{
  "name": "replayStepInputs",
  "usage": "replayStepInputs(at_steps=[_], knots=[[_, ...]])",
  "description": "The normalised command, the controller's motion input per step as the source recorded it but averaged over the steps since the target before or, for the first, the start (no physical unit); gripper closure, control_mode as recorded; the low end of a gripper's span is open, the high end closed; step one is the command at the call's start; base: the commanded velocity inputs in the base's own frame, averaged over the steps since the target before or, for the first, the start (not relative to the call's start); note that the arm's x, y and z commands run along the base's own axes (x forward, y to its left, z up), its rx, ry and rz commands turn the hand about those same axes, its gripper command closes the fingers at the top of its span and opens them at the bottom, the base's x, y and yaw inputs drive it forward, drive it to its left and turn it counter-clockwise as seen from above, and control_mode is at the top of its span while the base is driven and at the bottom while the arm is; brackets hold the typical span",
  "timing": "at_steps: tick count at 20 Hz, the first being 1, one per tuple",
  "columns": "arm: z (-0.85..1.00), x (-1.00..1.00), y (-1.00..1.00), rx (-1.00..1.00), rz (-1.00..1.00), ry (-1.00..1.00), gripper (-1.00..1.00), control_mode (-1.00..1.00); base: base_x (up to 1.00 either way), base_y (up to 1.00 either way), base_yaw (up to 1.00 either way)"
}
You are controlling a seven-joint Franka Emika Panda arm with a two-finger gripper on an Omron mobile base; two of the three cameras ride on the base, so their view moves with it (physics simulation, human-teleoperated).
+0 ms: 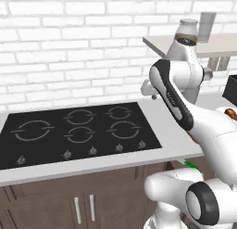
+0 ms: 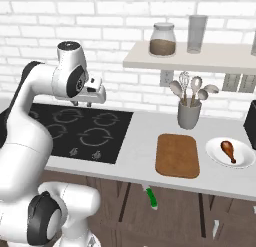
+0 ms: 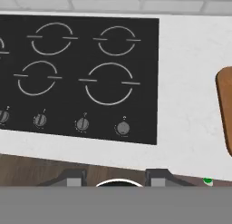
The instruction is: Pick up the knife from the drawer and place it on the cutting board. Then place the meat from the plate to the cutting board.
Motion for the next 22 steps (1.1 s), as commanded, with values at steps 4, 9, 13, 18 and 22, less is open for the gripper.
replayStepInputs(at_steps=[4, 9, 13, 18, 22], knots=[[0.00, -0.22, 0.00, 0.00, 0.00, -0.02, -1.00, -1.00, 0.00, 0.00, 0.00], [0.00, -0.72, 0.00, 0.00, 0.00, -0.03, -1.00, -1.00, 0.00, 0.00, 0.00], [-0.08, -0.82, 0.00, 0.00, -0.01, -0.02, -1.00, -1.00, 0.00, 0.00, 0.00], [-0.37, -0.52, 0.00, 0.00, -0.02, 0.00, -1.00, -1.00, 0.00, 0.00, 0.00], [-0.42, -0.02, 0.00, 0.00, 0.00, 0.00, -1.00, -1.00, 0.00, 0.00, 0.00]])
